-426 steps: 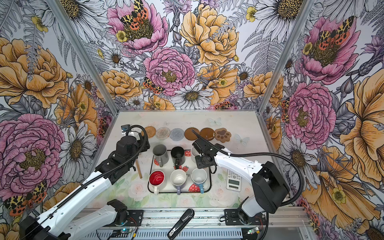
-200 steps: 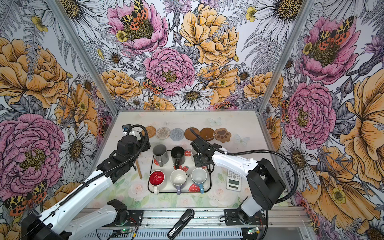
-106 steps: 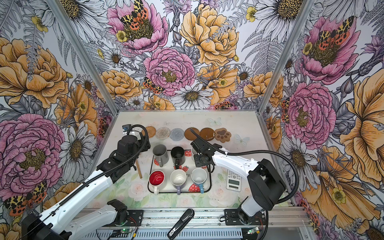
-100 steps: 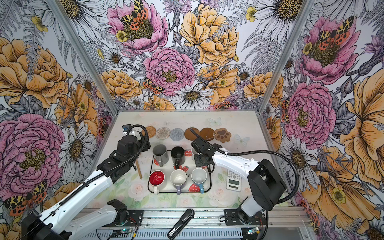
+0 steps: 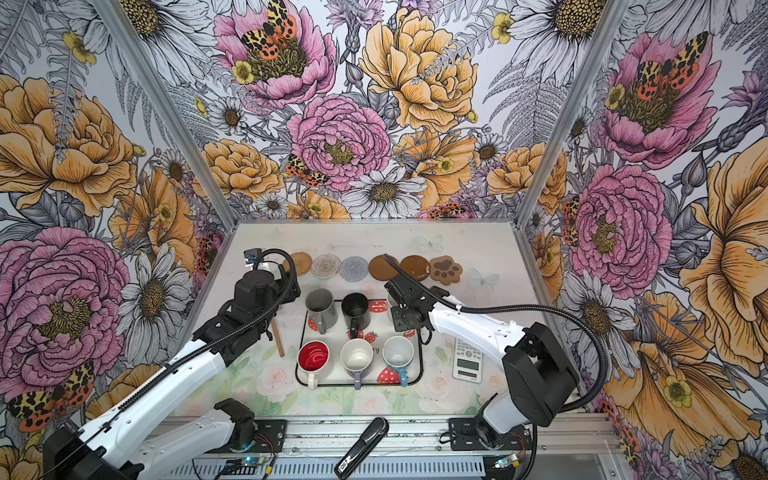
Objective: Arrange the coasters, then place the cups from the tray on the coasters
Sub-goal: 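Lift the white speckled mug and carry it toward the paw-shaped coaster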
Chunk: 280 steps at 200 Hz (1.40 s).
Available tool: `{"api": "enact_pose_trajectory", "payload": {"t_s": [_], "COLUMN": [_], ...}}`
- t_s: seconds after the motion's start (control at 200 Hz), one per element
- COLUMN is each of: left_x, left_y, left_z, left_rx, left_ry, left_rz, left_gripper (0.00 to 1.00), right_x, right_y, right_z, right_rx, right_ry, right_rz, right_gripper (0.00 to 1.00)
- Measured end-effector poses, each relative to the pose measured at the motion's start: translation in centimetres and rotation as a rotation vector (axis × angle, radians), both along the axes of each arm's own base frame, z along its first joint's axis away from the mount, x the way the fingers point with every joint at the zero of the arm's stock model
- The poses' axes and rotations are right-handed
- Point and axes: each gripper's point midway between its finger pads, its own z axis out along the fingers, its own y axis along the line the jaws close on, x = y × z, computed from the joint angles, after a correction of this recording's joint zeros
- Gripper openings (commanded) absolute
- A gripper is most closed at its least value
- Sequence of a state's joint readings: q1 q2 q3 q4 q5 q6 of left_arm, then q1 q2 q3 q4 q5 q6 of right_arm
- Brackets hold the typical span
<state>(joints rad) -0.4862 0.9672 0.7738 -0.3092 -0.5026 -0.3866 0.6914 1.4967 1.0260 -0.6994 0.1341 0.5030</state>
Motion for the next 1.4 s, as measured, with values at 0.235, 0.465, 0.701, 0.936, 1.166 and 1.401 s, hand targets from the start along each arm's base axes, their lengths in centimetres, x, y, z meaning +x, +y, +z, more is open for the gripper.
{"api": "enact_pose_trajectory", "payload": {"t_s": [0.235,0.465,0.701,0.936,1.166,1.401], "left_x": [0.0,0.0,0.0,0.0,0.2,0.2], "left_y": [0.0,0.0,0.0,0.0,0.2,0.2], "left_z": [0.0,0.0,0.0,-0.1,-0.5,-0.5], "left_rx": [0.000,0.000,0.000,0.002,0.005,0.002], "left_ry": [0.000,0.000,0.000,0.003,0.013,0.011], "left_rz": [0.000,0.000,0.000,0.001,0.006,0.005], "left_gripper": [0.77,0.76,0.76,0.76,0.77,0.77], "right_x": [0.3,1.0,2.4,5.0,7.1,9.1], "right_y": [-0.4,-1.0,-2.8,-5.4,-8.4,-11.1], "right_z": [0.6,1.4,2.9,4.9,6.1,6.4], "right_rx": [-0.003,-0.006,-0.007,-0.024,-0.042,-0.068], "right_ry": [-0.026,-0.052,-0.097,-0.157,-0.201,-0.227], "right_rz": [-0.009,-0.023,-0.074,-0.140,-0.216,-0.282], "right_gripper": [0.00,0.00,0.00,0.00,0.00,0.00]}}
